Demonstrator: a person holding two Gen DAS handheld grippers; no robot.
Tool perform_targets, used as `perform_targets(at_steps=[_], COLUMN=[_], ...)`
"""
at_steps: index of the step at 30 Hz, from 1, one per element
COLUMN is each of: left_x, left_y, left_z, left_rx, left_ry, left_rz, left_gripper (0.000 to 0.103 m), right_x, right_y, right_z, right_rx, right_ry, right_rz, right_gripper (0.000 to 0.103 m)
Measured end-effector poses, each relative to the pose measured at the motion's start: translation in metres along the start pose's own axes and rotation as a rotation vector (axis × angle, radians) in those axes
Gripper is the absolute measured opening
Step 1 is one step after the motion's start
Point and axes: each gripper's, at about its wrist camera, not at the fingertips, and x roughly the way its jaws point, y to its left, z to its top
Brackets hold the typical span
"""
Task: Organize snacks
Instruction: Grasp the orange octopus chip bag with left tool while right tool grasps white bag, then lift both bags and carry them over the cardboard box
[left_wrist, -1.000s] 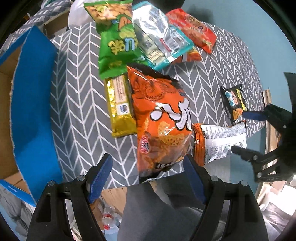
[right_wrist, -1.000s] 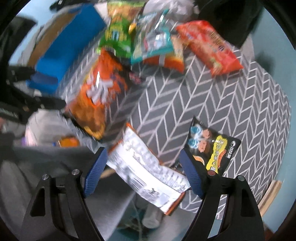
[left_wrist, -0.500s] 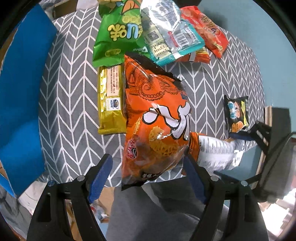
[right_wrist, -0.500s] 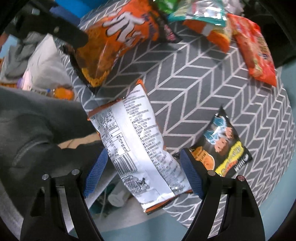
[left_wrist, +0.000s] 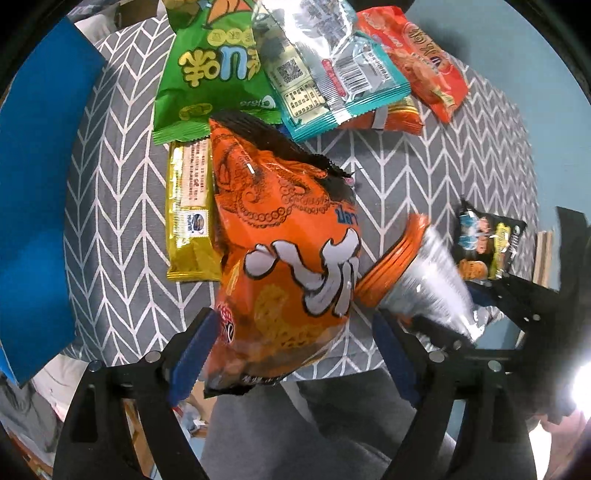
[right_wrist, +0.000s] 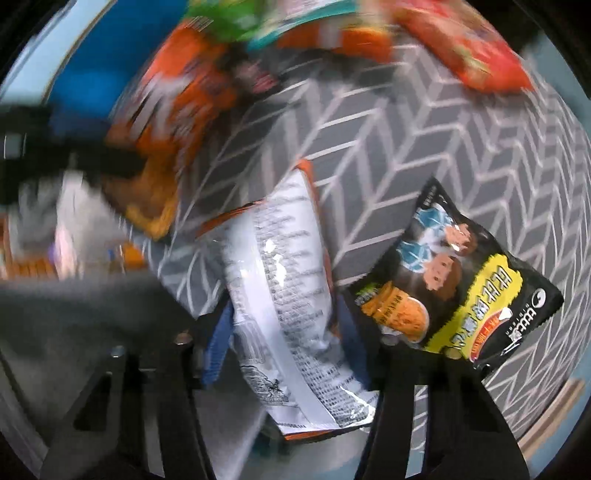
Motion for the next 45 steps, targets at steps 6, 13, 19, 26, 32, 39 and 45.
perform_targets(at_steps=[6, 13, 19, 26, 32, 39, 45], left_x=[0.019, 0.044, 0.064, 0.062, 0.055, 0.036, 0.012], left_y=[-0.019, -0.030, -0.032, -0.017, -0.009, 0.002, 0.009], left_z=[0.014, 0.029, 0.033, 0.028, 0.017, 0.005, -0.002], left_rx=[-0.013, 0.009, 0.021, 0.023, 0.056, 0.099, 0.139], left_ry=[-0.001, 0.003, 0.025, -0.002, -0.029, -0.072, -0.117], left_rz=[0.069, 0.134, 0.169, 0.119, 0.100, 0.094, 0.100], left_gripper=[0.088, 0.089, 0.069, 0.056, 0.056, 0.056, 0.056], right_x=[-0.007, -0.014, -0.003, 0.018, 0.035, 0.016, -0.005], right_y=[-0.031, -0.048, -0.015, 0.010, 0.030, 0.027, 0.030], right_z=[-0.003, 0.012, 0.026, 0.032, 0.050, 0.061, 0.069], right_rx=[0.282, 0.391, 0.357, 0.294, 0.276, 0.301, 0.301], right_ry=[-0.114, -0.141, -0.142, -0.111, -0.112, -0.154, -0.190], right_rz=[0.067, 0.073, -0.008, -0.082, -0.122, -0.109, -0.087], right_gripper=[0.051, 0.060, 0.074, 0.074, 0.054, 0.041, 0.039])
